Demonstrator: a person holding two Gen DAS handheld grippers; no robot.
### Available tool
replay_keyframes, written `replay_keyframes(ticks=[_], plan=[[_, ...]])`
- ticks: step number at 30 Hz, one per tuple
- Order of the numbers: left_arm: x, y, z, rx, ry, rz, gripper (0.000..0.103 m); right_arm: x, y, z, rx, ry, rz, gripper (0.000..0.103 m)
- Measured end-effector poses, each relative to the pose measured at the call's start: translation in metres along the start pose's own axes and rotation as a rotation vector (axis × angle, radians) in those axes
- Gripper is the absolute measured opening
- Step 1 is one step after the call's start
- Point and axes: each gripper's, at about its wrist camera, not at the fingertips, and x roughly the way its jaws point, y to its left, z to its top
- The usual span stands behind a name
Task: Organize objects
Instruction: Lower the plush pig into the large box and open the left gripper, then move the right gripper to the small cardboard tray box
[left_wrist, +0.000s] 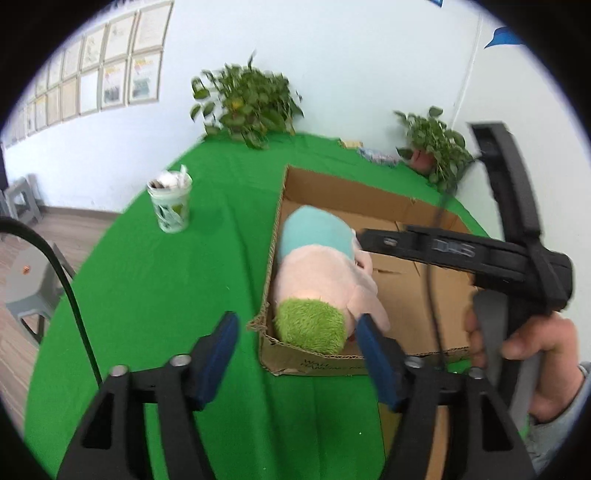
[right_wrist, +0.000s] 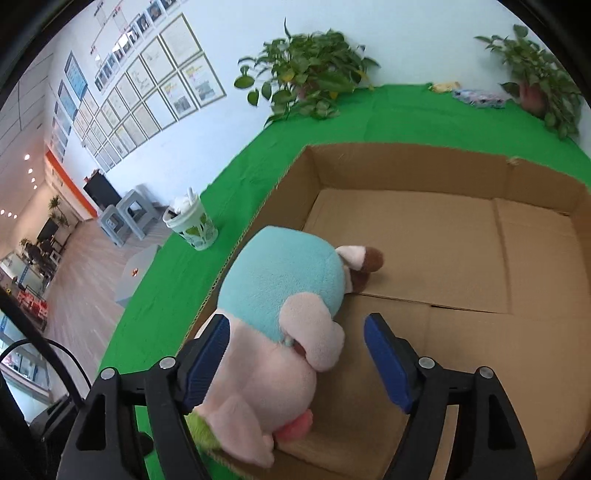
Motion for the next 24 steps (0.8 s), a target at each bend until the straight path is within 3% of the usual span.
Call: replay_keyframes(ticks=[1,3,6,10,14,15,17,18,19,20,21,23,24], plan=[[-0.013,-0.004,-0.002,0.008,-0.053,-0.001,0.081,-0.020,-0.003,-0.007,0.002,-0.037,0.001,0.093],[-0.032,-0.013,-0.005,0.029,-0.125,0.003,0.081,-0.063,-0.013,-0.029,0.009,-0.107,0.013,0.102],[-0.052,-0.033,-0.009,0.074,-0.184,-0.012,0.082,-0.114,-0.028,-0.067,0.005,-0.145,-0.030,0.102],[-0.067,-0.063,-0.016,0.113,-0.202,-0.050,0.082,-0.157,-0.041,-0.112,-0.003,-0.153,-0.200,0.102],[-0.077,-0.089,-0.026,0.138,-0.211,-0.063,0.082,-0.191,-0.051,-0.150,0.014,-0.190,-0.245,0.100],[-0.079,-0.094,-0.029,0.146,-0.217,-0.062,0.082,-0.196,-0.054,-0.157,0.016,-0.199,-0.244,0.092],[-0.083,-0.104,-0.037,0.164,-0.232,-0.070,0.082,-0.207,-0.054,-0.173,0.007,-0.205,-0.277,0.058],[-0.085,-0.107,-0.040,0.167,-0.228,-0.079,0.080,-0.211,-0.056,-0.179,-0.006,-0.199,-0.307,0.028],[-0.085,-0.110,-0.044,0.170,-0.216,-0.109,0.058,-0.212,-0.054,-0.184,-0.021,-0.195,-0.337,0.010],[-0.084,-0.114,-0.048,0.176,-0.194,-0.138,0.016,-0.215,-0.055,-0.191,-0.026,-0.197,-0.336,0.009],[-0.081,-0.117,-0.051,0.183,-0.154,-0.158,0.003,-0.216,-0.056,-0.196,-0.023,-0.194,-0.331,0.009],[-0.079,-0.123,-0.060,0.188,-0.129,-0.150,0.002,-0.220,-0.059,-0.206,-0.011,-0.188,-0.327,0.011],[-0.080,-0.124,-0.063,0.194,-0.136,-0.142,0.002,-0.220,-0.060,-0.210,-0.010,-0.184,-0.333,0.020]])
